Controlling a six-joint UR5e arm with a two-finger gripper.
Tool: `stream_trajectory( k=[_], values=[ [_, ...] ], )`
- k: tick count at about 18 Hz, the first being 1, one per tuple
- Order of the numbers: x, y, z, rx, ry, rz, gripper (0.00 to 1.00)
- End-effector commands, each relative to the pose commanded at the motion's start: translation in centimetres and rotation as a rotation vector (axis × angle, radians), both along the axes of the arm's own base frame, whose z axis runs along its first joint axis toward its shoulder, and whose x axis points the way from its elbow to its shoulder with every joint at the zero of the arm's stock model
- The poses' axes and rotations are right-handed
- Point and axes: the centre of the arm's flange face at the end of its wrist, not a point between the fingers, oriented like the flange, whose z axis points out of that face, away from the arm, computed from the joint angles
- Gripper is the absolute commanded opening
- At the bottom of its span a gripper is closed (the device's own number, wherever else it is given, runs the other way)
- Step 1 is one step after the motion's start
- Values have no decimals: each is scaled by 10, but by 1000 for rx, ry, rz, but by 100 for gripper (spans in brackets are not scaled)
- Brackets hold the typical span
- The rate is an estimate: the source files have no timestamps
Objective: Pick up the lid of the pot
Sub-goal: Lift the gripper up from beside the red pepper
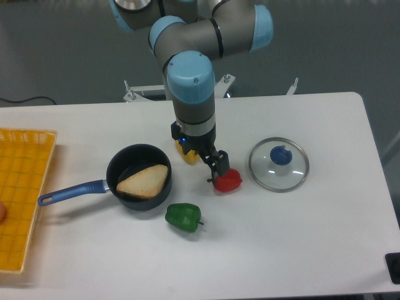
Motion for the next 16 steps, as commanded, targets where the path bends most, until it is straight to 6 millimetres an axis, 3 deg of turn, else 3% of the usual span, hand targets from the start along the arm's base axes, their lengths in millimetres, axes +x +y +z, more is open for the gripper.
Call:
stream_trajectory(
  k=[16],
  values=[
    [-8, -6, 2, 1, 3, 0, 99]
  ],
)
